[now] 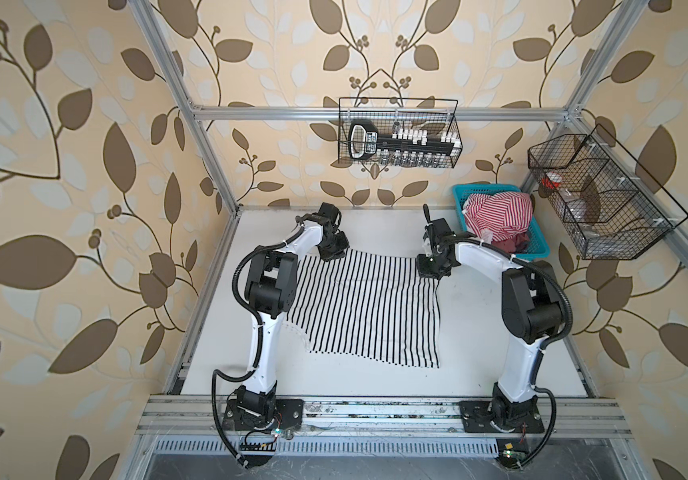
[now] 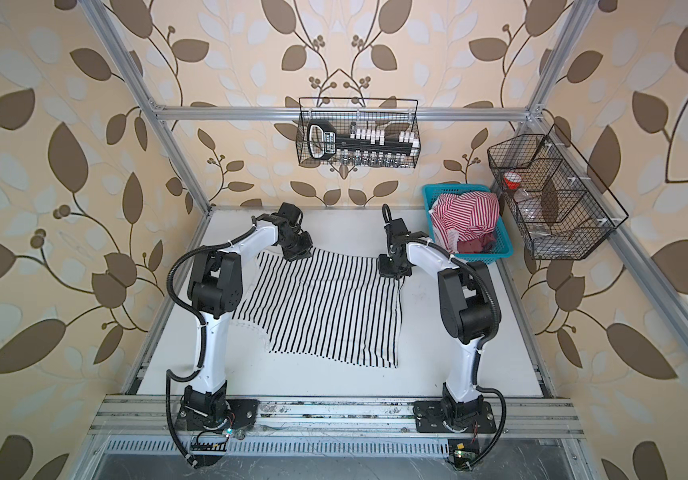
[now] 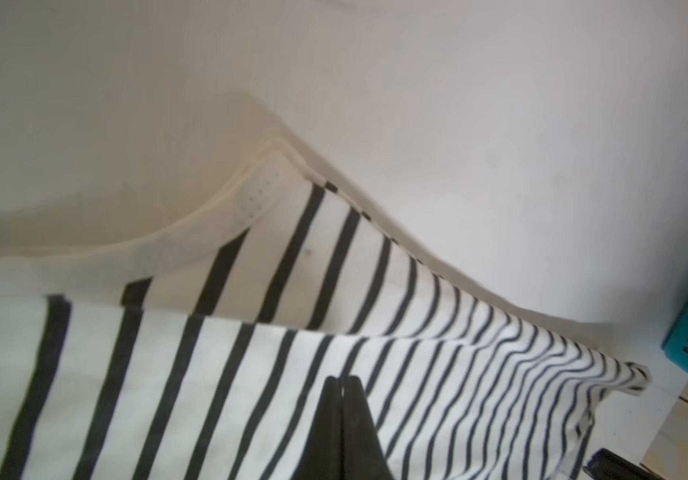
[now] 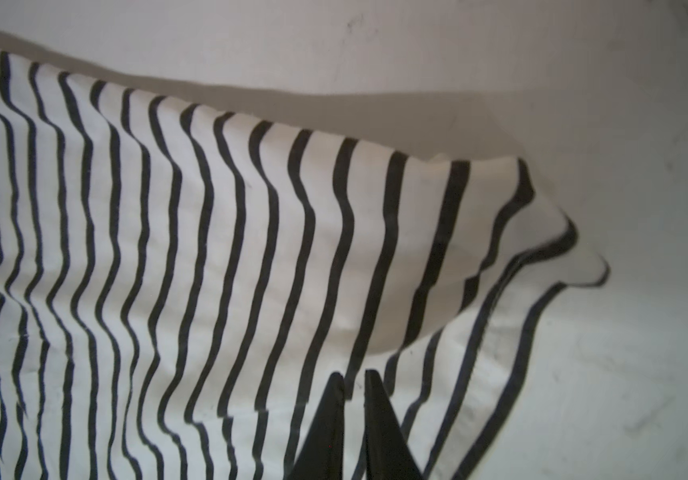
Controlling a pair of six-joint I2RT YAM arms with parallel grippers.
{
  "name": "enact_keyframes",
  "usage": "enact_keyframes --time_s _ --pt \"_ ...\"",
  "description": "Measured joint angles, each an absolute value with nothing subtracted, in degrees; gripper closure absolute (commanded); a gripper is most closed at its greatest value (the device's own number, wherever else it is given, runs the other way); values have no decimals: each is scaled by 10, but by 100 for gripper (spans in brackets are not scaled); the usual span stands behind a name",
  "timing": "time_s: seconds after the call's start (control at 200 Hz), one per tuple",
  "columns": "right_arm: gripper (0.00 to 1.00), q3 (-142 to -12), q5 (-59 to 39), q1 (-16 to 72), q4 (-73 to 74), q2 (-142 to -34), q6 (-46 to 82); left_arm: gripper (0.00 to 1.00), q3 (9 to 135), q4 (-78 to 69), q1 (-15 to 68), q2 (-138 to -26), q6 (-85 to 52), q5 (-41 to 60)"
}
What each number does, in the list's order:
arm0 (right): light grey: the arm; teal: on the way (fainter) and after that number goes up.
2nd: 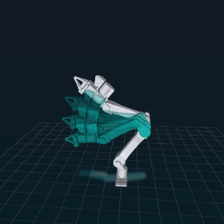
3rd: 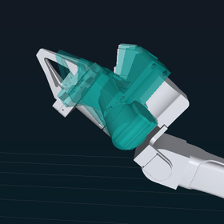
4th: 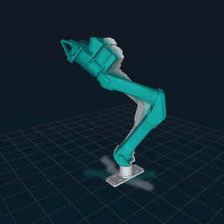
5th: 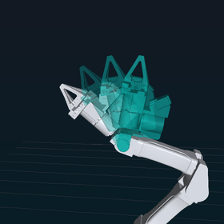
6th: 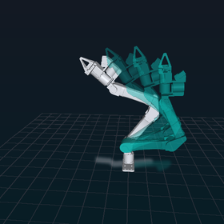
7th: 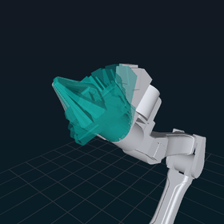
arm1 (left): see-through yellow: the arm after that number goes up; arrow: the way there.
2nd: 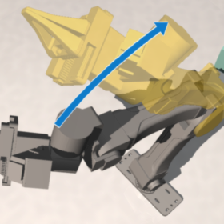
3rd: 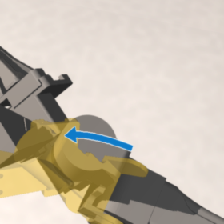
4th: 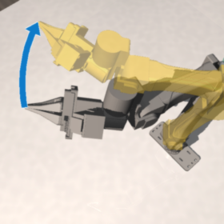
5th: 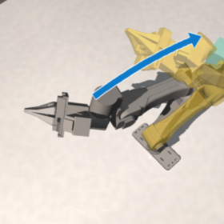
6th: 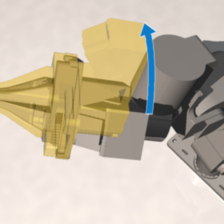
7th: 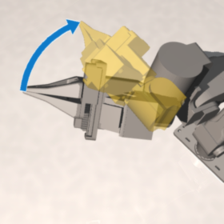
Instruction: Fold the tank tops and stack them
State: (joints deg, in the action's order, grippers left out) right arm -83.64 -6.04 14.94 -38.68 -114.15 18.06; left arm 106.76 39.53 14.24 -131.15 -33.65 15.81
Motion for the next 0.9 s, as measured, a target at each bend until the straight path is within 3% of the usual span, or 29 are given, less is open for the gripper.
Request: enact_keyframes --time_s 0.625,0.9 --pt "94 -1092 -127 100 -447 -1340 164 100 1151 370 83 -1383 -401 182" --pt "93 -1152 -141 95 -465 -1371 159 100 1201 384 82 -1410 -400 178"
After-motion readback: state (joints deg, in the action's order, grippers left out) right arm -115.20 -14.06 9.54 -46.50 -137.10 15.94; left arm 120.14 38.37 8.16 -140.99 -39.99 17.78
